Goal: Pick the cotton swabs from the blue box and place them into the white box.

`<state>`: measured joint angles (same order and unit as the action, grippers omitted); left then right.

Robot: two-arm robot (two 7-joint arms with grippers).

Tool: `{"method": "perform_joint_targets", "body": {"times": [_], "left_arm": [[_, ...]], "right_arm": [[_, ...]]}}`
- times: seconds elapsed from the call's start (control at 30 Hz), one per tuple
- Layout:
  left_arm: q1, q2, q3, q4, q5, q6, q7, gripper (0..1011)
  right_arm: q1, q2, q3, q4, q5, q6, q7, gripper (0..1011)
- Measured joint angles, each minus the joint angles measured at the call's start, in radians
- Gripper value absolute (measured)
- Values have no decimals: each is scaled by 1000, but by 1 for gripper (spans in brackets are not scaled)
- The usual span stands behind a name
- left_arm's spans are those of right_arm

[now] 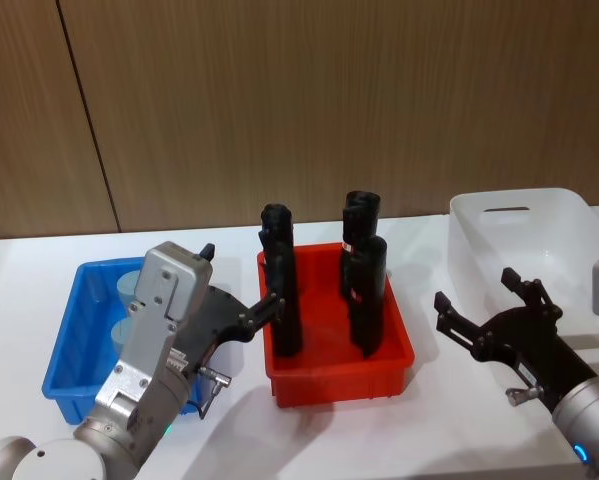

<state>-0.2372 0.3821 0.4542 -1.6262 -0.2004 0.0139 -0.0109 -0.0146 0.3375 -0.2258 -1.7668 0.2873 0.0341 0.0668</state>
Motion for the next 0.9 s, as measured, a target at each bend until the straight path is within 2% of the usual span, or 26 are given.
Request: {"method": "perform_joint_targets", "body": {"times": [0.9], "left_arm": [[0, 0, 0, 0, 0, 0, 0, 1004]], "right_arm": [[0, 0, 0, 0, 0, 0, 0, 1002]]}}
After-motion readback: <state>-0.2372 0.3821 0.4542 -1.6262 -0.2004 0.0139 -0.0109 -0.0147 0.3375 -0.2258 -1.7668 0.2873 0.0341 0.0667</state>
